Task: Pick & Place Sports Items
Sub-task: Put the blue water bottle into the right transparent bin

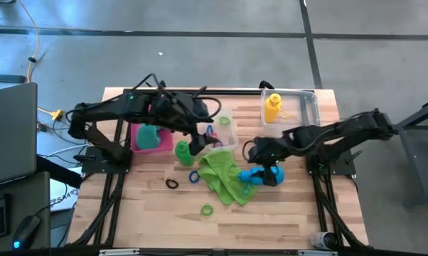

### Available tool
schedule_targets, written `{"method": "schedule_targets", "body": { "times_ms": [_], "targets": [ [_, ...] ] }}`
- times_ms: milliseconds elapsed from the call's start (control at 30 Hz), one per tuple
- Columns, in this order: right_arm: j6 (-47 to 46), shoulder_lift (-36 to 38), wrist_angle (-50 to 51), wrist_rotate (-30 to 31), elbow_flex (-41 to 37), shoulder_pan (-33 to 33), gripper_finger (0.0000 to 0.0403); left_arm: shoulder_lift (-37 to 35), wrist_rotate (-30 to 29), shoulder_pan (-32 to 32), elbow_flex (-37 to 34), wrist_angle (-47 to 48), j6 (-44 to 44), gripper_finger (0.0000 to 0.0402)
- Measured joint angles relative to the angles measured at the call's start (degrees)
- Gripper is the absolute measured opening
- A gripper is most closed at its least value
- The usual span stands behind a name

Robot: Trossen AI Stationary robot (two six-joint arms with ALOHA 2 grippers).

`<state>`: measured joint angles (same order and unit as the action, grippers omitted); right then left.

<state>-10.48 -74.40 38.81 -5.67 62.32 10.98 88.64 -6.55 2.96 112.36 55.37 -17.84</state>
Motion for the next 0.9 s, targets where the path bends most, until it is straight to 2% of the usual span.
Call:
{"method": "schedule_targets", "body": {
  "times_ms": [367,700,900],
  "targets": [
    [-6.14,-11.65,-0.06,2.58,0.18,0.50,0.0256,-0.65,-1.85,2.62,0.00,4.26,0.03,0.0353],
    [-6.21,-21.10,-0.08,3.13,0.18,0.49,0.0256,-0.48,-2.64,2.61,-0.02,4.89,0.27,0.0353],
    [-6.21,-25.02,-0.16,5.99,0.15,0.49,0.0256,-0.48,-2.60,2.61,-0.02,5.19,0.27,0.0353]
  ]
}}
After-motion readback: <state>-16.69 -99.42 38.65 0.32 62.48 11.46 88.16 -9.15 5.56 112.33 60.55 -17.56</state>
